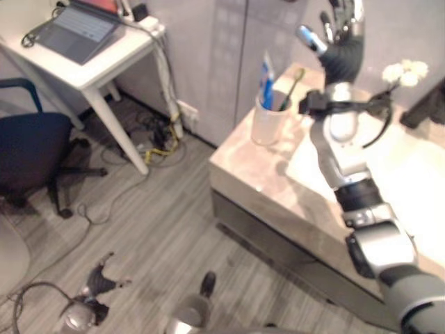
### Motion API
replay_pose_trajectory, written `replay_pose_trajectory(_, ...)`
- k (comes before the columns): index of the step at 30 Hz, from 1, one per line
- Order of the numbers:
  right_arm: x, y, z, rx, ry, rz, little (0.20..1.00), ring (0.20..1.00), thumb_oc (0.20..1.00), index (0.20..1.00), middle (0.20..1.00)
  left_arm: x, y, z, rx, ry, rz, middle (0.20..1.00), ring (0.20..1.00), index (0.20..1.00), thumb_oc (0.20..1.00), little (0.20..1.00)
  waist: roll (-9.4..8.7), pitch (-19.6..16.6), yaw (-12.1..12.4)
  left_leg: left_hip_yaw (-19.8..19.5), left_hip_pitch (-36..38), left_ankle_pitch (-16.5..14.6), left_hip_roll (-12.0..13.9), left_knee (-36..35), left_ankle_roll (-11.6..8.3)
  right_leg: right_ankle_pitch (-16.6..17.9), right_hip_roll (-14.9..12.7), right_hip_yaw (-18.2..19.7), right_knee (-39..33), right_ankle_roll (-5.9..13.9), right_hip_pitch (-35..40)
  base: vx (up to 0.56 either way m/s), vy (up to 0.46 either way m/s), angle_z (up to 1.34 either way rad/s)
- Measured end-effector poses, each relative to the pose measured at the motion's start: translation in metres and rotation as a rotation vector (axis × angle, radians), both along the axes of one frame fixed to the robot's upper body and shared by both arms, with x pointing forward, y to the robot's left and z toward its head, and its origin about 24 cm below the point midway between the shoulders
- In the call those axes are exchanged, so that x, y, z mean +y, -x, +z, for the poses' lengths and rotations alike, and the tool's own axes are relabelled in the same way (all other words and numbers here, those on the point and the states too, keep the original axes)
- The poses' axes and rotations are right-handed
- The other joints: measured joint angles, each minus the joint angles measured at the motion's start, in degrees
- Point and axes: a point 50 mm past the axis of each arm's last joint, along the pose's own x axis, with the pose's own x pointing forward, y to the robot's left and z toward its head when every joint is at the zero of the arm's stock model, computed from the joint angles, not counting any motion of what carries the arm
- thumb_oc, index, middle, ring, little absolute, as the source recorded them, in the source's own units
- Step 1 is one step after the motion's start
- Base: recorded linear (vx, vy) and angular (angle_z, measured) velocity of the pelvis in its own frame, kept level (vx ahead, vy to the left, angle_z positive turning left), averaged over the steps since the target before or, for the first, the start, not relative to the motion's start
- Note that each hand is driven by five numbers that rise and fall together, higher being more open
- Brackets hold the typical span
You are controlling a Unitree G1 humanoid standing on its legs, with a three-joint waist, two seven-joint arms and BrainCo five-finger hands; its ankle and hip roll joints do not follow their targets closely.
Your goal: Put brush and paste in cup on sink, flatten towel.
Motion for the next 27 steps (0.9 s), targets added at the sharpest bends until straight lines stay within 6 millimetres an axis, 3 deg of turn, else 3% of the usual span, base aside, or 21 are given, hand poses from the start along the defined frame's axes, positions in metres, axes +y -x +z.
replay_pose_trajectory(5,-0.012,0.008,0.012,-0.064,-0.025,-0.085,1.0,1.0,1.0,1.0,1.0,-0.005,-0.004,0.002,-0.02,0.01,-0.016,1.0,1.0,1.0,1.0,1.0,0.53,-1.06,-0.47,1.59,1.39,-0.02,0.36,-0.26,-0.02,0.25,0.03,1.73,-0.01,-0.16,0.27,-0.03,-0.009,-0.16)
replay_pose_trajectory(9,-0.038,0.03,0.031,-0.198,0.046,-0.245,1.0,1.0,1.0,1.0,1.0,-0.013,-0.006,0.014,-0.102,0.042,-0.035,1.0,1.0,1.0,1.0,1.0,0.79,-1.96,-1.14,3.54,3.73,0.03,0.58,-1.51,0.09,0.71,0.05,3.52,0.0,-0.06,0.76,-0.02,0.006,-0.24)
replay_pose_trajectory(11,-0.071,0.053,0.033,-0.263,0.165,-0.43,1.0,1.0,1.0,1.0,1.0,-0.014,-0.012,0.033,-0.197,0.062,-0.033,1.0,1.0,1.0,1.0,1.0,0.65,-2.13,-1.9,4.18,4.69,0.1,0.57,-2.12,0.19,0.78,-0.06,4.12,0.0,-0.06,1.31,-0.01,0.02,-0.15)
replay_pose_trajectory(12,-0.1,0.072,0.027,-0.272,0.23,-0.587,1.0,1.0,1.0,1.0,1.0,-0.008,-0.009,0.045,-0.26,0.077,-0.003,1.0,1.0,1.0,1.0,1.0,0.49,-2.26,-2.52,5.08,6.02,0.18,0.48,-2.98,0.29,0.89,-0.09,4.99,0.03,0.1,1.62,-0.01,0.023,-0.29)
replay_pose_trajectory(14,-0.13,0.089,0.008,-0.238,0.241,-0.752,1.0,1.0,1.0,1.0,1.0,0.003,0.003,0.058,-0.309,0.104,0.054,1.0,1.0,1.0,1.0,1.0,0.44,-2.84,-3.95,6.39,7.72,-0.05,0.5,-3.77,0.59,0.93,-0.16,6.67,0.12,0.15,1.85,-0.01,0.032,-0.53)
replay_pose_trajectory(15,-0.156,0.098,-0.013,-0.152,0.232,-0.861,1.0,1.0,1.0,1.0,1.0,0.007,0.005,0.063,-0.322,0.154,0.077,1.0,1.0,1.0,1.0,1.0,1.05,-3.5,-6.58,7.74,8.21,-0.27,0.54,-3.8,0.71,1.06,-0.22,8.11,0.18,0.2,1.58,-0.01,0.043,-0.46)
replay_pose_trajectory(17,-0.193,0.105,-0.053,0.042,0.219,-0.986,1.0,1.0,1.0,1.0,1.0,0.005,0.003,0.079,-0.379,0.195,0.035,1.0,1.0,1.0,1.0,1.0,1.14,-3.88,-7.5,8.83,9.05,-0.65,0.65,-3.82,1.03,1.22,-0.19,9.39,0.35,0.08,1.73,-0.02,0.044,-0.47)
replay_pose_trajectory(18,-0.22,0.115,-0.091,0.238,0.235,-1.095,1.0,1.0,1.0,1.0,1.0,0.003,-0.004,0.088,-0.43,0.246,0.018,1.0,1.0,1.0,1.0,1.0,2.04,-4.63,-9.81,10.18,9.38,-1.33,0.66,-3.86,0.9,1.29,-0.2,10.67,0.02,0.09,0.91,-0.01,0.048,-0.51)
replay_pose_trajectory(20,-0.241,0.129,-0.133,0.451,0.281,-1.185,1.0,1.0,1.0,1.0,1.0,0.002,-0.007,0.099,-0.471,0.267,-0.007,1.0,1.0,1.0,1.0,1.0,2.77,-4.98,-10.47,11.58,9.85,-1.52,0.83,-3.86,1.09,1.32,-0.24,12.11,-0.01,0.06,0.61,-0.02,0.038,-0.47)
replay_pose_trajectory(22,-0.254,0.146,-0.158,0.58,0.278,-1.247,1.0,1.0,1.0,1.0,1.0,0.001,-0.009,0.108,-0.512,0.286,-0.023,1.0,1.0,1.0,1.0,1.0,4.07,-5.47,-12.15,12.78,10.12,-1.63,0.79,-3.85,1.18,1.87,-0.19,13.26,0.05,0.2,-0.05,-0.02,0.029,-0.4)
replay_pose_trajectory(23,-0.263,0.167,-0.179,0.675,0.257,-1.307,1.0,1.0,1.0,1.0,1.0,0.001,-0.011,0.118,-0.557,0.295,-0.037,1.0,1.0,1.0,1.0,1.0,5.22,-5.82,-13.47,13.94,10.47,-1.78,0.89,-3.85,1.32,2.23,-0.09,14.62,0.13,0.17,-0.53,-0.03,0.035,-0.33)
replay_pose_trajectory(25,-0.279,0.195,-0.214,0.841,0.251,-1.394,1.0,1.0,1.0,1.0,1.0,0.001,-0.014,0.132,-0.617,0.307,-0.061,1.0,1.0,1.0,1.0,1.0,4.94,-5.77,-13.97,14.66,11.07,-2.06,1.08,-3.87,1.16,2.15,0.03,15.45,0.02,0.28,-0.39,-0.01,0.001,-0.28)
replay_pose_trajectory(27,-0.295,0.243,-0.266,1.196,0.184,-1.507,1.0,1.0,1.0,1.0,1.0,0.005,-0.011,0.143,-0.684,0.326,-0.044,1.0,1.0,1.0,1.0,1.0,5.24,-5.95,-13.46,16.81,11.85,-2.65,1.35,-3.88,1.13,2.15,0.18,17.15,0.0,0.26,-0.91,-0.05,-0.017,-0.48)
